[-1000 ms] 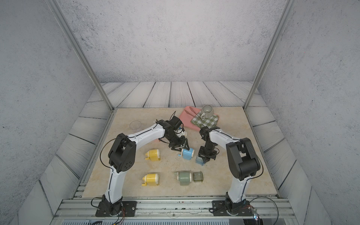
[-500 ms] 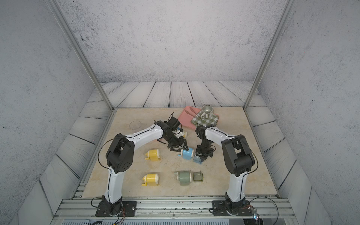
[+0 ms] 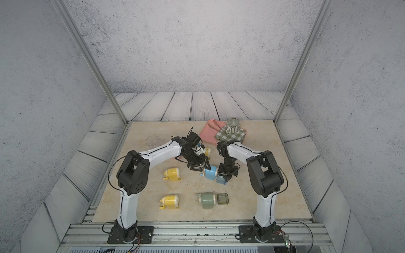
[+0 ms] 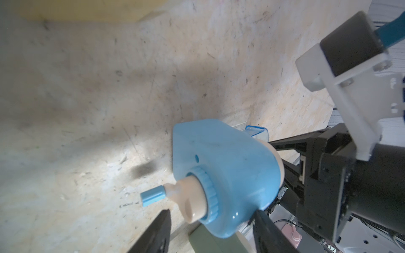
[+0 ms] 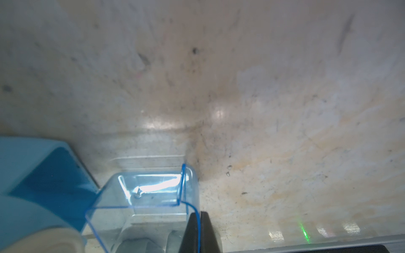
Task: Put the tray back into the pencil sharpener
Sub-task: Close the container of the pencil sharpener.
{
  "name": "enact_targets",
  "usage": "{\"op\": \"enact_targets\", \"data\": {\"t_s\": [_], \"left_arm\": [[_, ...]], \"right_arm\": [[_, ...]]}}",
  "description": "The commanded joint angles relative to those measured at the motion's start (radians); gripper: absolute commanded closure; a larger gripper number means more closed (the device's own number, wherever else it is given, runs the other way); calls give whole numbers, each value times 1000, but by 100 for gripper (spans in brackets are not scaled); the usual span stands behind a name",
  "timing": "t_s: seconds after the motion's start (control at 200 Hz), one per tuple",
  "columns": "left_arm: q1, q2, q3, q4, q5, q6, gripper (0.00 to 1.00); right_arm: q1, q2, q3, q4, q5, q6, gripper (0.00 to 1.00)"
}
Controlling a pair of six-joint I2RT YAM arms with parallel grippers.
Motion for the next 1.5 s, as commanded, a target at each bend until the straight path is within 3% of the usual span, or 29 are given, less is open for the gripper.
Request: {"op": "enact_targets", "data": {"t_s": [0.0,0.731,1.496], "left_arm": [[13,16,-48,-71,-85,14,38],[23,26,-53,-59,-69,15,39],[29,35,-52,-63,-62,22,41]], "right_arm": [[10,18,32,-49,43,17,97],[61,65,102,-91,126,69,96],[67,129,162,-72,123,97,96]]}}
